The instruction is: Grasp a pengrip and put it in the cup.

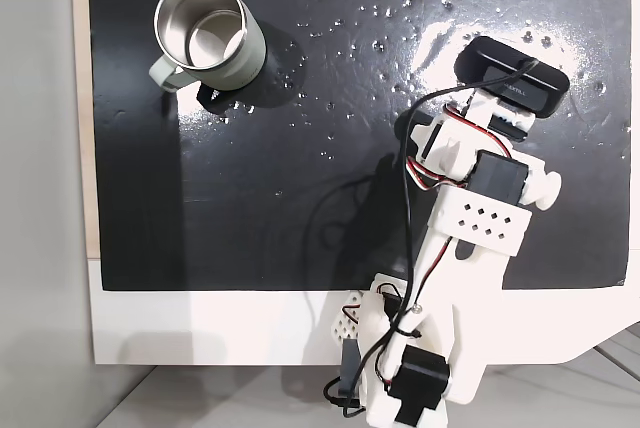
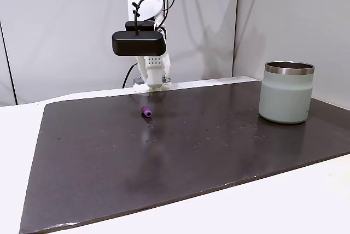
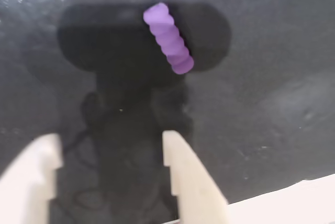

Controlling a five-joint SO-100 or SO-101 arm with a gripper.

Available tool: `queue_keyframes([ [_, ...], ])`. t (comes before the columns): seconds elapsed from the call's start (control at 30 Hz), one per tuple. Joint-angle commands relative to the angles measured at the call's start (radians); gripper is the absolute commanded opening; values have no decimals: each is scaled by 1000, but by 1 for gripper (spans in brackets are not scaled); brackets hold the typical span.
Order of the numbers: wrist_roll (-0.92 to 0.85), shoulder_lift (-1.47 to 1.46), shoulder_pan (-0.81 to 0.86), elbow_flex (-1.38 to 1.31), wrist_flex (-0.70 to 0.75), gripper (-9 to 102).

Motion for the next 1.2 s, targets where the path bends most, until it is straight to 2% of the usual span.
queue_keyframes([
  [0.0, -46, -15, 18, -72, 2, 28],
  [0.4, -187, -152, 86, -74, -77, 29],
  [1.17, -193, -359, 97, -72, -207, 25],
])
